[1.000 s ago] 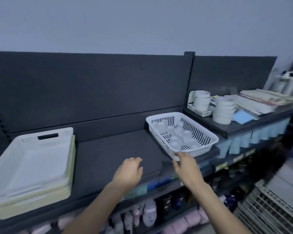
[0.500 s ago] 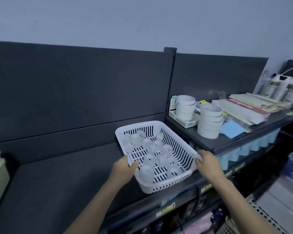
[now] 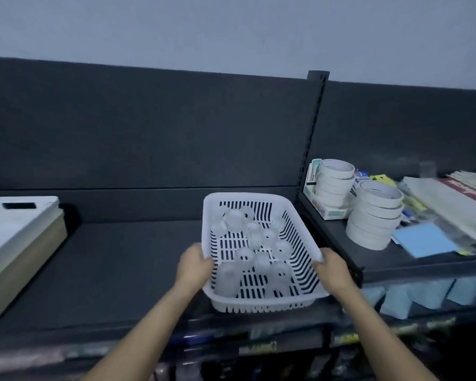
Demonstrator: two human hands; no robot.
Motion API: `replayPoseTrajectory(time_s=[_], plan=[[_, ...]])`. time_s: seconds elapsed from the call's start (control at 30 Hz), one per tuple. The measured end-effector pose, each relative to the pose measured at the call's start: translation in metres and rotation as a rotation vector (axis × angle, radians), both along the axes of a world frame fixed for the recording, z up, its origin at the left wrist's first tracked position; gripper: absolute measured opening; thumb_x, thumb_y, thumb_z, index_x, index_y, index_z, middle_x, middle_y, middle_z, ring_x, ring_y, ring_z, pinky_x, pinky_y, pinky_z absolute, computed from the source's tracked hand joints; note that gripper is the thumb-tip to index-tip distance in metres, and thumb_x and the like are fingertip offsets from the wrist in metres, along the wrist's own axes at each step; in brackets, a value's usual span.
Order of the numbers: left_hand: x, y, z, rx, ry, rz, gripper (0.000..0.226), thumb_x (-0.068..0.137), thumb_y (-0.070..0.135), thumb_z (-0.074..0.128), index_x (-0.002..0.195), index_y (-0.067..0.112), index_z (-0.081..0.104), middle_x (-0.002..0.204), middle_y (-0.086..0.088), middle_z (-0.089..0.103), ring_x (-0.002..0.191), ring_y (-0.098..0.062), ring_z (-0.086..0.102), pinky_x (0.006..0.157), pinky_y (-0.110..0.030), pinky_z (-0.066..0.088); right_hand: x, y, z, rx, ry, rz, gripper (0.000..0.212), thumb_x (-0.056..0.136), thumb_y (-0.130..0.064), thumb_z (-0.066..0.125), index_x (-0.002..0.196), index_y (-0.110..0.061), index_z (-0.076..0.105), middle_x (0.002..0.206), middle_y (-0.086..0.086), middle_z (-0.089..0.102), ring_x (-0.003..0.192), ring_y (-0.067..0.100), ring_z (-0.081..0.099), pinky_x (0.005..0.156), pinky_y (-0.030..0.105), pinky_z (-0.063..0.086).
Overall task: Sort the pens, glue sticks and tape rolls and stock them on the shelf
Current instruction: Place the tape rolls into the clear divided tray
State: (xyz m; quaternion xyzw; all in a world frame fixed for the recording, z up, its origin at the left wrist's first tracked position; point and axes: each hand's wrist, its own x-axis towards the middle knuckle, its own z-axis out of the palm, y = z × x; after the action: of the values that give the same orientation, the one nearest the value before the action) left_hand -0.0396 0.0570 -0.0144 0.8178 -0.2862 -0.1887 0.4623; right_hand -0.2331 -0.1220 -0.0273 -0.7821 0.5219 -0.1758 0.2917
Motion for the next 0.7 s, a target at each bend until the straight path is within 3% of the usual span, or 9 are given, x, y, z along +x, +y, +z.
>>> replayPoseTrajectory(time_s=[0.07,0.17,0.3,0.37,0.47,0.53,0.6,0.7], plan=[[-0.011,0.014,0.006,-0.059,-0.028,0.064,0.015,0.087,0.003,0.049,0.087,0.017,0.056,0.082,0.005,0.057,0.083,-0.018,0.058,0.069,-0.028,0.047,-0.007,0.011,0.005,-0.008,-0.109,0.023,0.025,0.091,-0.005,0.045,0.114,0.001,0.053,0.102,0.017,0.062,0.084,0.029,0.058,0.069,0.036,0.049],[-0.026,0.047,0.018,-0.159,-0.117,0.155,0.021,0.088,0.003,0.050,0.106,0.012,0.057,0.088,0.003,0.058,0.080,-0.014,0.055,0.059,-0.019,0.041,-0.011,0.035,0.019,-0.082,-0.254,0.122,0.028,0.091,-0.006,0.046,0.118,-0.001,0.052,0.099,0.012,0.061,0.085,0.027,0.056,0.070,0.033,0.045],[-0.041,0.108,0.032,-0.230,-0.200,0.331,0.021,0.089,0.005,0.050,0.105,0.019,0.053,0.089,0.004,0.057,0.076,-0.009,0.054,0.061,-0.020,0.042,-0.001,0.079,0.040,-0.102,-0.375,0.289,0.030,0.093,-0.006,0.045,0.122,-0.004,0.051,0.097,0.001,0.055,0.088,0.020,0.054,0.071,0.024,0.037],[-0.046,0.144,0.036,-0.253,-0.221,0.425,0.021,0.089,0.008,0.052,0.108,0.017,0.056,0.090,0.005,0.060,0.079,-0.012,0.058,0.065,-0.025,0.047,0.010,0.106,0.046,-0.072,-0.434,0.360,0.030,0.094,-0.006,0.046,0.123,-0.005,0.052,0.100,-0.001,0.055,0.090,0.018,0.054,0.075,0.024,0.039],[-0.052,0.203,0.042,-0.289,-0.251,0.562,0.023,0.089,0.004,0.054,0.107,0.019,0.056,0.086,0.011,0.062,0.077,-0.007,0.059,0.059,-0.018,0.046,0.030,0.149,0.051,-0.007,-0.497,0.467,0.028,0.094,-0.006,0.047,0.121,-0.010,0.055,0.095,-0.005,0.058,0.083,0.012,0.057,0.068,0.018,0.043],[-0.055,0.243,0.047,-0.287,-0.264,0.650,0.027,0.087,0.001,0.054,0.107,0.020,0.058,0.085,0.009,0.064,0.074,-0.012,0.062,0.056,-0.022,0.049,0.046,0.180,0.053,0.054,-0.525,0.547,0.028,0.093,-0.005,0.047,0.119,-0.012,0.057,0.095,-0.005,0.060,0.084,0.011,0.059,0.070,0.020,0.044],[-0.057,0.284,0.049,-0.275,-0.266,0.746,0.030,0.086,0.000,0.055,0.107,0.021,0.059,0.085,0.007,0.065,0.076,-0.019,0.064,0.062,-0.032,0.051,0.064,0.214,0.055,0.106,-0.527,0.627,0.030,0.093,-0.004,0.048,0.119,-0.014,0.058,0.099,-0.003,0.063,0.090,0.015,0.061,0.077,0.027,0.045],[-0.059,0.347,0.047,-0.296,-0.257,0.888,0.032,0.084,-0.002,0.056,0.105,0.020,0.061,0.086,0.008,0.065,0.078,-0.016,0.064,0.065,-0.028,0.050,0.093,0.270,0.057,0.132,-0.533,0.763,0.029,0.091,-0.003,0.048,0.115,-0.015,0.060,0.100,-0.004,0.066,0.090,0.014,0.062,0.071,0.022,0.046]])
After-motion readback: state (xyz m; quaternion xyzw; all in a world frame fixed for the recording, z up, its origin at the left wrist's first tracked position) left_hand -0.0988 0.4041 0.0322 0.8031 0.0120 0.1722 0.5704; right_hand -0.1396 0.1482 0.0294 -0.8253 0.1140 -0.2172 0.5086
